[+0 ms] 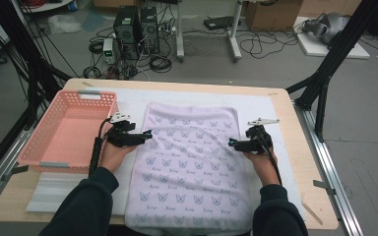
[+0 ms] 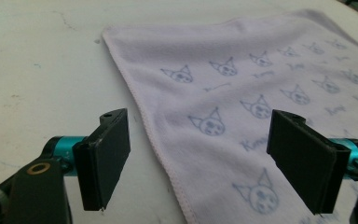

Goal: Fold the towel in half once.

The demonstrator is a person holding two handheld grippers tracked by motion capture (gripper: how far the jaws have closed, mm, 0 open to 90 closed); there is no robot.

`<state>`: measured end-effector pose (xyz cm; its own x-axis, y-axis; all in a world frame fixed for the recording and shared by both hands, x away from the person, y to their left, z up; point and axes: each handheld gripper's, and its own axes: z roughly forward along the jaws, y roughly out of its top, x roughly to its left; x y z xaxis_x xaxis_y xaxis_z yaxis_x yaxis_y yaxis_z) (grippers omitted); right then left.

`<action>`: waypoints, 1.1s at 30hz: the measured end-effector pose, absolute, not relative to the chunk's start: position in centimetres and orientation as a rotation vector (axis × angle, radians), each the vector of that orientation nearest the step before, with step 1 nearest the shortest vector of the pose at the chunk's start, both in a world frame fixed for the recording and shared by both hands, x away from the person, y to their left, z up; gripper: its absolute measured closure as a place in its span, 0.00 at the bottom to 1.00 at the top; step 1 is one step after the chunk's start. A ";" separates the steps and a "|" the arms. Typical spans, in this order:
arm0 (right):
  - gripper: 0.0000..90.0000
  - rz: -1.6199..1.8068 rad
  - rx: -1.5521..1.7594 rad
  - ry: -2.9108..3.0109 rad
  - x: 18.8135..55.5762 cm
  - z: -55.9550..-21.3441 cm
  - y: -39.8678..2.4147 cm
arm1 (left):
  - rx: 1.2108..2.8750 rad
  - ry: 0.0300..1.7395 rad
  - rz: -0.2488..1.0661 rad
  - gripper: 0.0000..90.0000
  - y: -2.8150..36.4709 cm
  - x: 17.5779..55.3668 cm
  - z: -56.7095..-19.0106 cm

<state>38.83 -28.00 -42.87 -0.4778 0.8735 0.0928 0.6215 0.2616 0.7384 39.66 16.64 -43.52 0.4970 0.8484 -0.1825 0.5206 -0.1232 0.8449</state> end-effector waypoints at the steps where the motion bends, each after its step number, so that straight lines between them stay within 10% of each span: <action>1: 0.21 1.049 1.372 2.203 39.1 -42.9 -27.9 | 1.799 1.157 0.419 0.25 16.5 40.0 -43.6; 13: 0.33 0.956 1.441 2.188 41.7 -44.0 -27.1 | 1.896 1.224 0.454 0.33 15.6 42.3 -45.1; 19: 0.54 0.910 1.457 2.144 42.0 -44.3 -26.8 | 1.936 1.204 0.540 0.62 15.6 42.2 -45.1; 22: 0.79 0.932 1.462 2.140 42.0 -44.3 -26.9 | 1.943 1.153 0.488 0.95 15.3 42.1 -45.1; 24: 0.93 0.961 1.441 2.173 42.0 -44.2 -26.8 | 1.953 1.135 0.479 0.96 15.4 42.1 -45.1; 33: 0.96 1.070 1.379 2.024 42.4 -42.2 -27.1 | 1.695 1.232 0.503 0.97 16.7 42.3 -43.6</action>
